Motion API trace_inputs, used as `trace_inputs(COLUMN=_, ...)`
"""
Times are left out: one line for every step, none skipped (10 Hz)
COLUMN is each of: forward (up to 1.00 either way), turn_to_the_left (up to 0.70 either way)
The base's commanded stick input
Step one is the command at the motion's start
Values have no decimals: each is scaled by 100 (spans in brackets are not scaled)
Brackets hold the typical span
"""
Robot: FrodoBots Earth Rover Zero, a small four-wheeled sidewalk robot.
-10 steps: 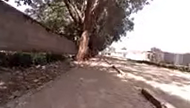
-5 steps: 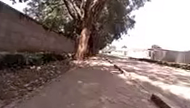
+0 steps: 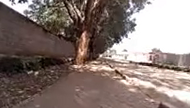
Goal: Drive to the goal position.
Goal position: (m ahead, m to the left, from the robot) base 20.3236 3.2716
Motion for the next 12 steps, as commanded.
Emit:
trace_inputs(forward=70, turn_to_the_left=-1)
trace_inputs(forward=70, turn_to_the_left=0)
trace_inputs(forward=70, turn_to_the_left=0)
trace_inputs(forward=70, turn_to_the_left=0)
trace_inputs(forward=70, turn_to_the_left=0)
trace_inputs(forward=70, turn_to_the_left=-35)
trace_inputs(forward=70, turn_to_the_left=-35)
trace_inputs(forward=70, turn_to_the_left=-26)
trace_inputs(forward=70, turn_to_the_left=-10)
trace_inputs(forward=70, turn_to_the_left=-2)
trace_inputs(forward=70, turn_to_the_left=-1)
trace_inputs(forward=70, turn_to_the_left=0)
